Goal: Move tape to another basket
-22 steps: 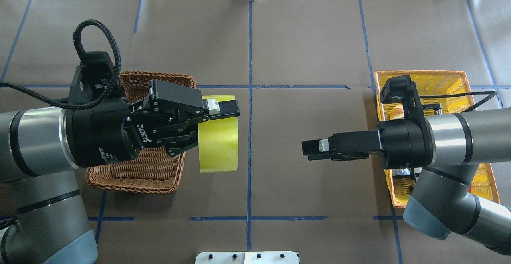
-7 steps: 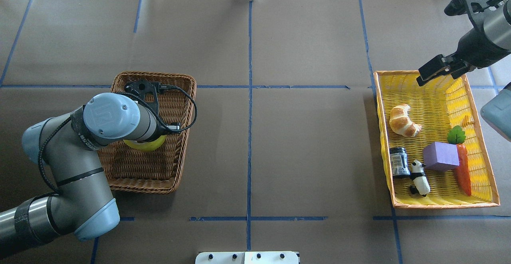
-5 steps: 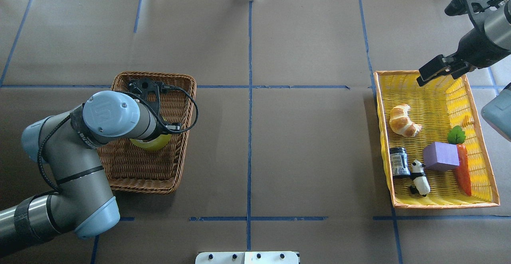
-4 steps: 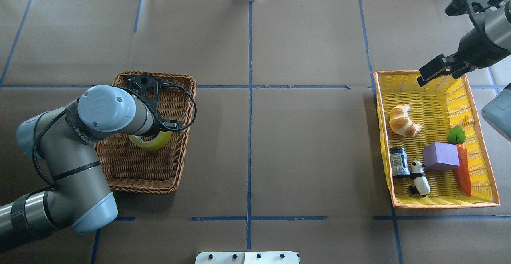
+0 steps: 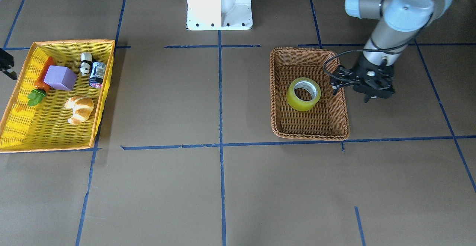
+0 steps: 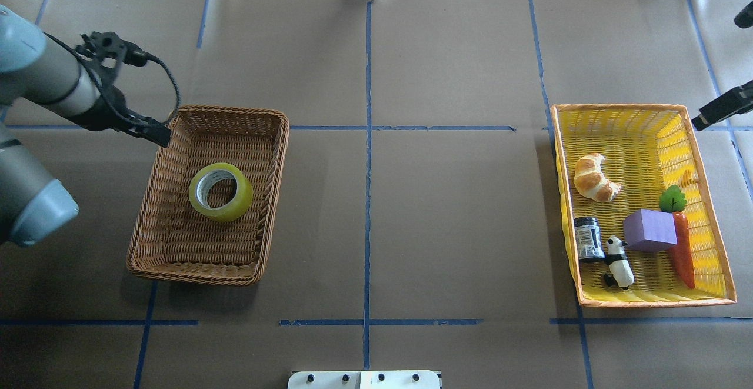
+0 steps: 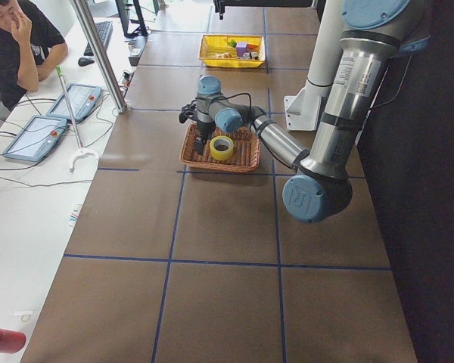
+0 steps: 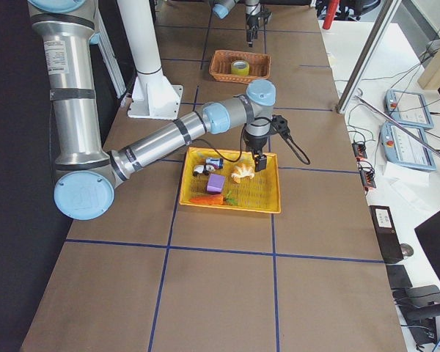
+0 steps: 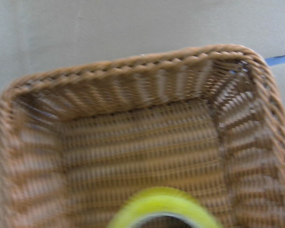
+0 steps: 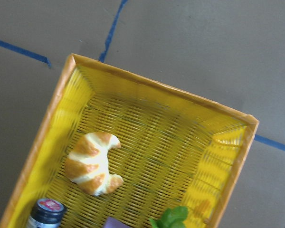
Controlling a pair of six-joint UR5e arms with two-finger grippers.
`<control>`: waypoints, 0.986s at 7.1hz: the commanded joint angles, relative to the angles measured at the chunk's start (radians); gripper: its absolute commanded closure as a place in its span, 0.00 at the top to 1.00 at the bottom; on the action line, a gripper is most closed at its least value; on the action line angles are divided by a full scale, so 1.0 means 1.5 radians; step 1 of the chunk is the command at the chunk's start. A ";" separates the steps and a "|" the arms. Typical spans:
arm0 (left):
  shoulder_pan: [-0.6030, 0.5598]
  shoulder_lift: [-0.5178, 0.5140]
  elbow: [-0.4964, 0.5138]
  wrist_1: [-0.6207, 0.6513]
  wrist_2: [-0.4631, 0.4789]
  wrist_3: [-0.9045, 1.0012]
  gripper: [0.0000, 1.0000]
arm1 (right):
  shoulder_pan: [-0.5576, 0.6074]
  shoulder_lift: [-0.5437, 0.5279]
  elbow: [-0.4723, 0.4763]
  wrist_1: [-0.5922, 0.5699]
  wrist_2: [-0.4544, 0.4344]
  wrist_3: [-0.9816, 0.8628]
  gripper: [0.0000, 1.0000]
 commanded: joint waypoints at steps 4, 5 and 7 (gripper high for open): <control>-0.335 0.092 0.029 0.244 -0.110 0.470 1.00 | 0.187 -0.058 -0.171 0.002 0.028 -0.261 1.00; -0.398 0.132 0.061 0.239 -0.177 0.493 1.00 | 0.205 -0.064 -0.188 0.003 0.025 -0.260 1.00; -0.434 0.235 0.063 0.184 -0.200 0.498 1.00 | 0.210 -0.081 -0.190 0.006 0.025 -0.253 1.00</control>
